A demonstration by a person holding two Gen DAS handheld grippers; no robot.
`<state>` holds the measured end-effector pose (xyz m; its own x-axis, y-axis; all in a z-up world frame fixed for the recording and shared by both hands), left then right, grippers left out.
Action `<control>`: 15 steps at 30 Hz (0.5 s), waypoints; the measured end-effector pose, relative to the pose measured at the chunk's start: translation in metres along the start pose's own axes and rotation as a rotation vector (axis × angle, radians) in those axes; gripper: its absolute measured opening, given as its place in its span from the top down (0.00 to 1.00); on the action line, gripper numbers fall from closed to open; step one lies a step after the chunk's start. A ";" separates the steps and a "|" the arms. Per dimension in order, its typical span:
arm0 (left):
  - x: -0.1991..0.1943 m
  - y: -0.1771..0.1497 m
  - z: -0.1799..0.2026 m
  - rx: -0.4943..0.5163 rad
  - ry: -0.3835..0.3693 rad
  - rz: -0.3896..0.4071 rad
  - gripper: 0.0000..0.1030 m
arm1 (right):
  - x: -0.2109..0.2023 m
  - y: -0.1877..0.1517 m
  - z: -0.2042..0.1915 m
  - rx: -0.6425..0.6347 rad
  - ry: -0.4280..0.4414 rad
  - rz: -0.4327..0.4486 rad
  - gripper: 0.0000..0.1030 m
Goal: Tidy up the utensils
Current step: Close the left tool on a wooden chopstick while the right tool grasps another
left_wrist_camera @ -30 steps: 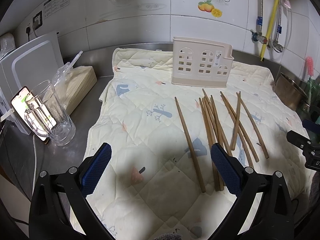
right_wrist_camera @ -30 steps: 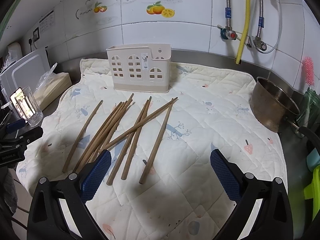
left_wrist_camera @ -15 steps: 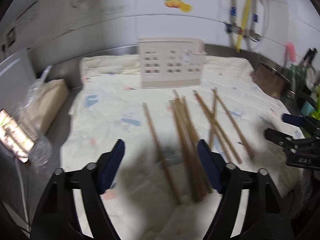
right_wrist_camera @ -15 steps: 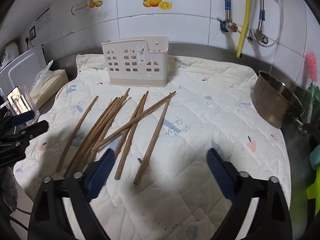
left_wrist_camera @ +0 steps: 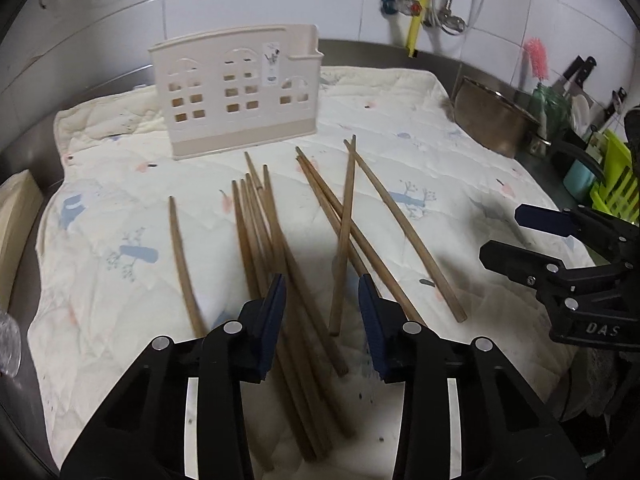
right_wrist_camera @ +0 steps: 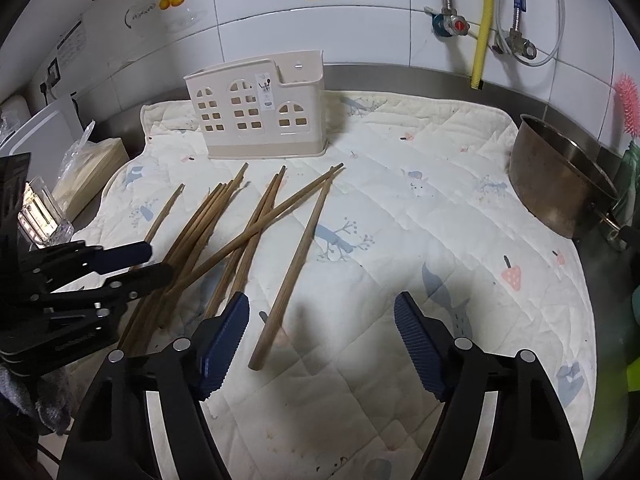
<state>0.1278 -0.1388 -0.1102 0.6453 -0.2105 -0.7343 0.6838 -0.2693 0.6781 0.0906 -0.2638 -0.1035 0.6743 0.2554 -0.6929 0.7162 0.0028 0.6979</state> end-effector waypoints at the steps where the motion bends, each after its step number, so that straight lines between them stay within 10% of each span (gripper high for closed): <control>1: 0.003 0.001 0.001 0.003 -0.006 -0.006 0.64 | 0.002 0.000 0.000 0.000 0.004 -0.003 0.32; 15: 0.031 0.000 0.010 0.036 -0.051 -0.051 0.81 | 0.013 -0.004 -0.005 0.017 0.039 -0.028 0.42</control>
<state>0.1447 -0.1546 -0.1337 0.5914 -0.2431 -0.7688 0.7018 -0.3144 0.6393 0.0956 -0.2554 -0.1140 0.6463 0.2929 -0.7046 0.7380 -0.0053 0.6747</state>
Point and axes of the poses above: each gripper's, at about its wrist camera, not at the fingertips, and x roughly the way its jaws point, z to its right, y to its top, the point moved 9 cm from there along x, roughly the way its jaws point, and after that the axes turned 8 degrees about y, right-handed, at the moved point
